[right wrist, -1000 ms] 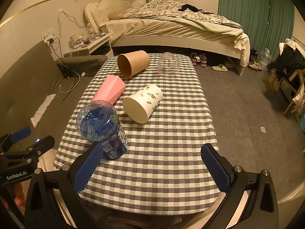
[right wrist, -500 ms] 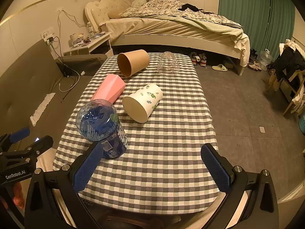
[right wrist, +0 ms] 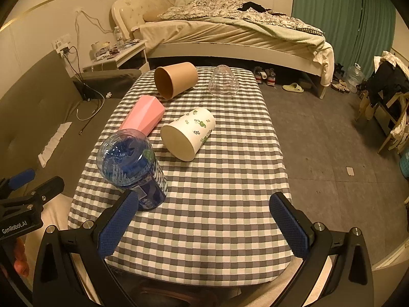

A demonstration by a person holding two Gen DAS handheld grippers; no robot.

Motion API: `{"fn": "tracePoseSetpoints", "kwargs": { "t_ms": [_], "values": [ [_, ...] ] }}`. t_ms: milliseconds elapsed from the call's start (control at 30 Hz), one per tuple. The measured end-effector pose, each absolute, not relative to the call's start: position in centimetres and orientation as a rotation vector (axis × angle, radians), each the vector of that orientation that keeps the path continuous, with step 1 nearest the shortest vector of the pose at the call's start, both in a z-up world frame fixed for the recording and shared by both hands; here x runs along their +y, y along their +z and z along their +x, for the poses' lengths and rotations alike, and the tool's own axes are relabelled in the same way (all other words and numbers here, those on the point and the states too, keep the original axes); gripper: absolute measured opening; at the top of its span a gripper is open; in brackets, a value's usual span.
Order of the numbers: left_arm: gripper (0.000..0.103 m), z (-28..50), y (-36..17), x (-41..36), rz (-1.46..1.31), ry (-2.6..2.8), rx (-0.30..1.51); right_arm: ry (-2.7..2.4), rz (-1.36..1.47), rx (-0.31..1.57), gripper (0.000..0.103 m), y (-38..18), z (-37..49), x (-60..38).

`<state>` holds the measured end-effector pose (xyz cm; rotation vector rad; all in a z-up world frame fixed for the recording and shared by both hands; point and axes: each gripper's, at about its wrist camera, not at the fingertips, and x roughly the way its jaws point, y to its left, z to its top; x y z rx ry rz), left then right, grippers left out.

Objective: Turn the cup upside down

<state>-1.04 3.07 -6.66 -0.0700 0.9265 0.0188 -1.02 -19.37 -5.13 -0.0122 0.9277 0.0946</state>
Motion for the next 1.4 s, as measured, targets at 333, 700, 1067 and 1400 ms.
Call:
{"fn": "tracePoseSetpoints", "kwargs": {
  "t_ms": [333, 700, 1067, 1400],
  "values": [
    [0.102, -1.0, -6.6, 3.06, -0.069, 0.021, 0.929, 0.093, -0.01, 0.933, 0.103, -5.37, -0.99, -19.48],
    [0.102, -0.99, -6.57, 3.09, -0.065, 0.02, 0.929, 0.092, -0.012, 0.936, 0.103, -5.49, -1.04, -19.41],
    [0.102, -0.98, -6.67, 3.01, -0.06, 0.022, 0.934, 0.091, -0.012, 0.945, 0.103, -5.83, -1.1, -19.23],
    [0.102, -1.01, -6.72, 2.94, -0.059, 0.023, 0.936, 0.091, -0.012, 0.948, 0.103, -5.86, -1.08, -19.19]
  ]
}}
